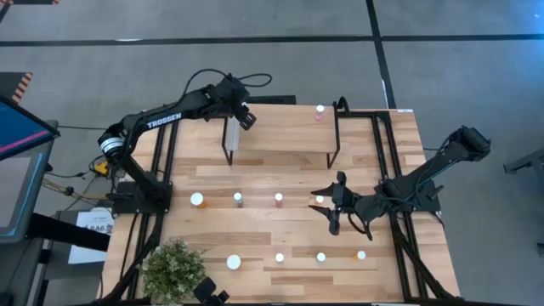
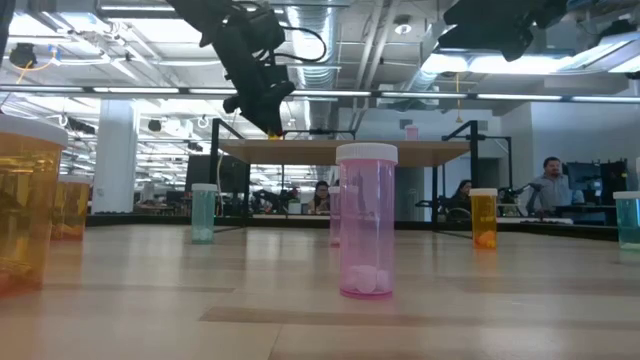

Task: Pick and place medicine bottles onto shelf by color
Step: Put the top left orange small pill bottle on the shelf

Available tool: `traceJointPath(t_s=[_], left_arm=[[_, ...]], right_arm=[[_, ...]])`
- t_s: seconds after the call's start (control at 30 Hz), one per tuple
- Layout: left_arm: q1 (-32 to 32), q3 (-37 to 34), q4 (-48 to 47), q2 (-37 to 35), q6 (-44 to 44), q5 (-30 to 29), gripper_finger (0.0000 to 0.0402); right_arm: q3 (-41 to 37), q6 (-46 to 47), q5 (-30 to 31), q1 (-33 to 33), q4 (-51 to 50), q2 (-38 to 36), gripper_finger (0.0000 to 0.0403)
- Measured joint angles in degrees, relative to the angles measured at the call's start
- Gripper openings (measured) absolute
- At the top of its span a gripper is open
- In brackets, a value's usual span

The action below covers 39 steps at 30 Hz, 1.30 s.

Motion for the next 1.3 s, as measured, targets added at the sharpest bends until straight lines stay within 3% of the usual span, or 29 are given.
traceJointPath(t_s=[1.13,1.3], left_arm=[[-0.02,-0.12,-2.39,0.0,-2.12,0.47,0.0108],[-0.02,-0.21,-2.97,0.02,-2.04,0.44,0.013]], right_arm=[[0.0,-0.08,-1.25,0.15,-0.01,-0.02,0.0216],[0.0,-0.08,-1.36,0.15,-0.02,-0.02,0.0216]])
